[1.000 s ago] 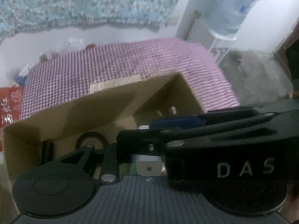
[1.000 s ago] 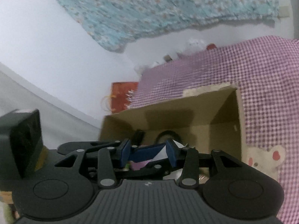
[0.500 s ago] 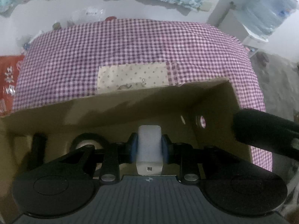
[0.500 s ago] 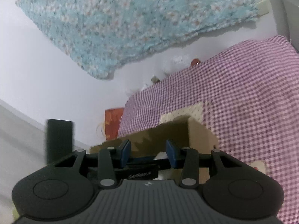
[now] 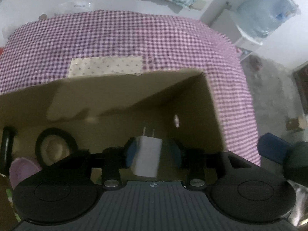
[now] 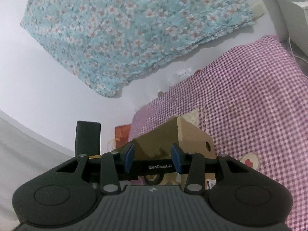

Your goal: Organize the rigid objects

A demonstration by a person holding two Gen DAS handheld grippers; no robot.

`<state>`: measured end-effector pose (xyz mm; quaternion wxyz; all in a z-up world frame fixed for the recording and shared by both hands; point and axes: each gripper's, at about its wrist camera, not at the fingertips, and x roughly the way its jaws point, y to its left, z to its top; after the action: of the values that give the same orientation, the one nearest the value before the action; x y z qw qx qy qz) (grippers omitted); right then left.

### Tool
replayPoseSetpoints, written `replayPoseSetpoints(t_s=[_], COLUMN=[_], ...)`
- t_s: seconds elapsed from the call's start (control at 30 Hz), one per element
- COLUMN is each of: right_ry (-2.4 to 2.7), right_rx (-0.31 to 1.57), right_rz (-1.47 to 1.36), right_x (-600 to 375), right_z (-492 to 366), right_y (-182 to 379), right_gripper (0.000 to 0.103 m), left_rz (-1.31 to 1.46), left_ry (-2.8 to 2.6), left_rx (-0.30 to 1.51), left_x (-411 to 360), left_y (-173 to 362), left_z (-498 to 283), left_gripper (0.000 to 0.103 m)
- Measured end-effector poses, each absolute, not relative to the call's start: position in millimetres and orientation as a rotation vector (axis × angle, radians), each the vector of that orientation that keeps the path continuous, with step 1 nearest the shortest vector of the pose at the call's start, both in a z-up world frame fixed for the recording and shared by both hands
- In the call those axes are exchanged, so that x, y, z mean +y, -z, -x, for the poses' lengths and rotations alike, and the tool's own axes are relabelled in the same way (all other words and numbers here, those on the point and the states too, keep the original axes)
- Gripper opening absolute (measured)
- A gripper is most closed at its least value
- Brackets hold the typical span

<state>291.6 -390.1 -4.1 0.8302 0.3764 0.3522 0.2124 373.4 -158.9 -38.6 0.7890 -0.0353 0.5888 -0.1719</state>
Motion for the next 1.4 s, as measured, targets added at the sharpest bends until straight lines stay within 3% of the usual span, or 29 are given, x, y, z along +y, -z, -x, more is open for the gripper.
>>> replayPoseSetpoints(t_s=[0.07,0.47,0.57,0.67,0.8,1.13,1.4], right_ry=[-0.455,-0.423,-0.416,-0.394,-0.335,-0.148,-0.133], right_rx=[0.727,0.644,0.635,0.606,0.565,0.53,0.533], right_rz=[-0.827,-0.919,-0.913,-0.895,-0.864,-0.55,-0.313], right_x=[-398,-434,-432,-429,-418,-357,-291], right_z=[-285,-232,-208,-178,-135,-58,-35], right_y=[2,-3,-7,-13,-23,-44,-63], right_gripper=[0.045,0.046,0.047,0.055,0.065,0.098,0.103], left_rz=[0.101,0.299,0.318,0.337,0.292,0.092,0.005], left_ry=[0.375,0.336,0.361,0.405,0.469,0.358,0.155], left_rx=[1.255,1.237,1.202,1.145,1.02,0.777,0.736], left_x=[-158,-133,-128,-121,-111,-70,-52], left_y=[33,7,-15,-44,-81,-112,-109], left_z=[-371,-358,-342,-316,-268,-132,-80], left_gripper=[0.06,0.064,0.07,0.079,0.1,0.103,0.103])
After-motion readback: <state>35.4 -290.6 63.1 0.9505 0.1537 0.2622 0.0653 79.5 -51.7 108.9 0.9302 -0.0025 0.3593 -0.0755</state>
